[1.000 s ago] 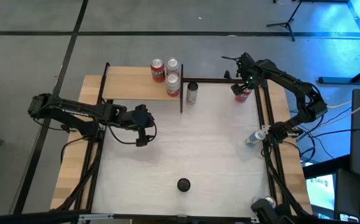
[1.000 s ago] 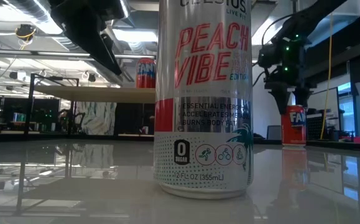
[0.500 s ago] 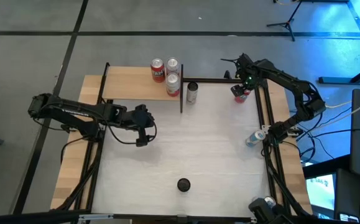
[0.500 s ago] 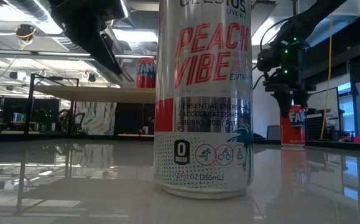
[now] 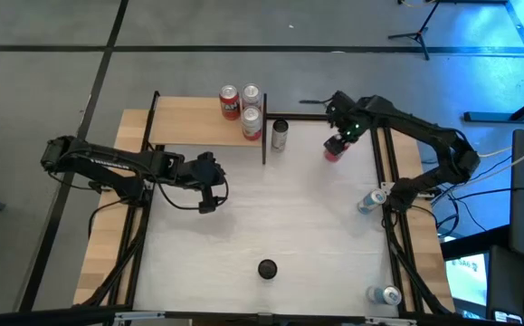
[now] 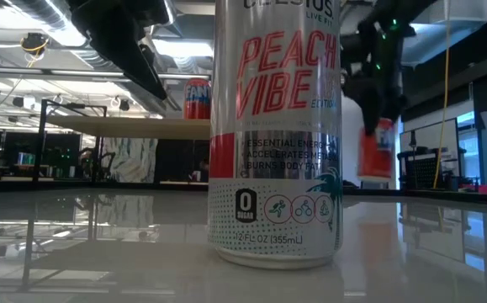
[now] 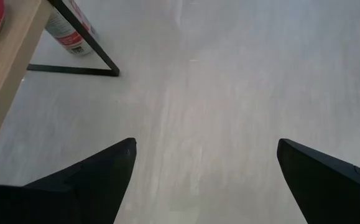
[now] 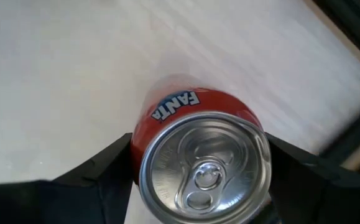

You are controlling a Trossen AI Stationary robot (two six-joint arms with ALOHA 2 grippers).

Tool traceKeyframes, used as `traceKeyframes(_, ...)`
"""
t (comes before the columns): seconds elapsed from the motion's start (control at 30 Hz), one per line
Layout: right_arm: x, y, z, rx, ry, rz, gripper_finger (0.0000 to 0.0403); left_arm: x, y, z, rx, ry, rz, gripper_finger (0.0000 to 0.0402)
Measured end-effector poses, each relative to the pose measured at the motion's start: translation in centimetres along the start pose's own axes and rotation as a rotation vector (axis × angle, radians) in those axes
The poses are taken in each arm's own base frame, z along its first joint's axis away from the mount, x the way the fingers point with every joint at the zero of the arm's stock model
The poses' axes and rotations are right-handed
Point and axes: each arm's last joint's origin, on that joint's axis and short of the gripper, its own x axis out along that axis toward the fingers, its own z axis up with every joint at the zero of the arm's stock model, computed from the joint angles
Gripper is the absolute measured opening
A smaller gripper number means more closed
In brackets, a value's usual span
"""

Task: Place canned beverage on shelf
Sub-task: Put the red soda can on the shelf aligned with the other red soda can

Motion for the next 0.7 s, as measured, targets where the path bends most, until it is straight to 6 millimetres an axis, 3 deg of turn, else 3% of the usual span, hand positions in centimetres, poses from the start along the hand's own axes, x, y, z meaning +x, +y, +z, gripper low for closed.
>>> traceKeyframes(0.27, -1.0, 8.0, -0.1, -0.193, -0.128, 0.104, 0.0287, 0.0, 0.0, 0.0, -0.001, 0.0, 0.0, 0.0379)
traceKeyframes(0.7, 0.4, 17.9, -0.1, -0.451, -0.156, 0.193, 0.0285, 0.0, 0.0, 0.3, -0.006, -0.031, -0.003, 0.0379)
